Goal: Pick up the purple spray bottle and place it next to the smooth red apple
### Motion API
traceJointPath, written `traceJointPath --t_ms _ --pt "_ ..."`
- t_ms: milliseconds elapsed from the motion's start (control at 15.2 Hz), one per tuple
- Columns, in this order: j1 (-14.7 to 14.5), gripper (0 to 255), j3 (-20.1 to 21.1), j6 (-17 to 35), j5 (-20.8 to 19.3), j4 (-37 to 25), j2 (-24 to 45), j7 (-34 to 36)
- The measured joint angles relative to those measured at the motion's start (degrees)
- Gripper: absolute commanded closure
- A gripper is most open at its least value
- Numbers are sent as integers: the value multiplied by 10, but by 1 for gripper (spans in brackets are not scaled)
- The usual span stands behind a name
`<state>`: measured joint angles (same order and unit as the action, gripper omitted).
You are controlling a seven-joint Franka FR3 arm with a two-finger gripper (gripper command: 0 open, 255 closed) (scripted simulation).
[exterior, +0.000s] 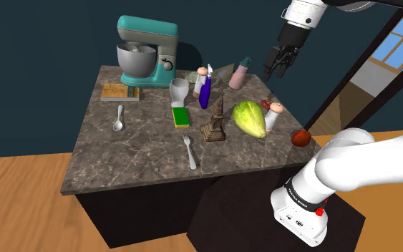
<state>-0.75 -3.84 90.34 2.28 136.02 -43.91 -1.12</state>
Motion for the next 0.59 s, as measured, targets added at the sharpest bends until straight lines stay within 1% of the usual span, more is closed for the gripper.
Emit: traceJointPath --t_ms 66,198,396,594 --pt "0 0 0 0 0 0 0 0" --pt "1 0 3 19 1 -3 21 8" --pt "6 0 4 65 -1 -16 76 19" --pt "8 0 9 107 0 -45 142 37"
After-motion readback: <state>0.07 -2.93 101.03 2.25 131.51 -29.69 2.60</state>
